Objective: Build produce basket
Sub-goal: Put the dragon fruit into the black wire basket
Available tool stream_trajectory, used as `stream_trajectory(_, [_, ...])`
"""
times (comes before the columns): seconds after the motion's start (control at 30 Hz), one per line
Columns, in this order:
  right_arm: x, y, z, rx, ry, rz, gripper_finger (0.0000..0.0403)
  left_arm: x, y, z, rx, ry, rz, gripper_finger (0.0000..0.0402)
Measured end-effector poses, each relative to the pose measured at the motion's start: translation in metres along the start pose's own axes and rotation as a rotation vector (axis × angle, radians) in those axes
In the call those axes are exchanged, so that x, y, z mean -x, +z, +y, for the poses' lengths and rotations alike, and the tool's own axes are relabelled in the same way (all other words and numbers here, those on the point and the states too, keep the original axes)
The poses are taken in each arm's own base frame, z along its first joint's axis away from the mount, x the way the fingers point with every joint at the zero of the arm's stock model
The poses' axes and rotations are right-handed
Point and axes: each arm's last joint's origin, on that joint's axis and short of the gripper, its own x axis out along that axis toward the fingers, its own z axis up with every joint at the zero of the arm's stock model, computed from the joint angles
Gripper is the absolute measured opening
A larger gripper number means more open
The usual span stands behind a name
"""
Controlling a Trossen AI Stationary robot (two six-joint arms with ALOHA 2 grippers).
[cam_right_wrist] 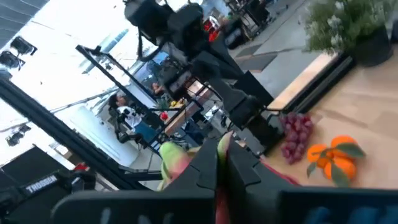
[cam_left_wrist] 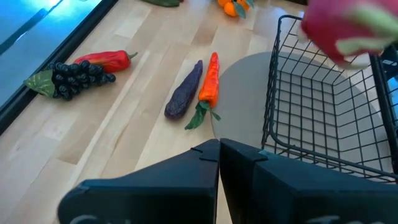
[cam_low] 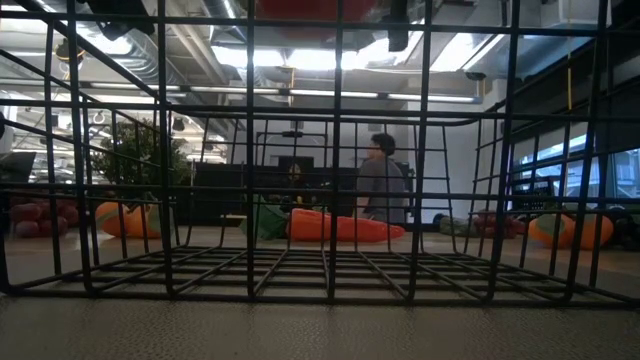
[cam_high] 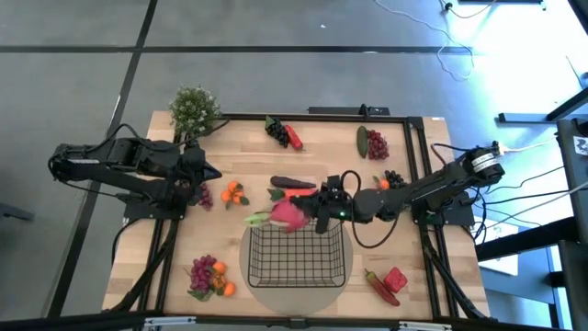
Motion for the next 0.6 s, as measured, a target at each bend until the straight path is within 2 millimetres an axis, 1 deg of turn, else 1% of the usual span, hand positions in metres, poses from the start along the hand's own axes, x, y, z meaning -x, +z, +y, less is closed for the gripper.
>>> stream_trajectory(0.13, [-0.007,-0.013,-0.007,-0.043,0.005,0.024,0.0,0.0,0.0,0.0,0.0,0.0,0.0,0.0])
stream_trajectory(0.3, [-0.013,-0.025,-0.013,-0.069,0.06,0.039,0.0,0.0,0.0,0.0,0.0,0.003,-0.001,0.0])
stream_trajectory(0.6, [-0.021,-0.05,-0.031,-0.075,0.022,0.123,0.0,0.0,0.0,0.0,-0.001,0.003,-0.001,0.0])
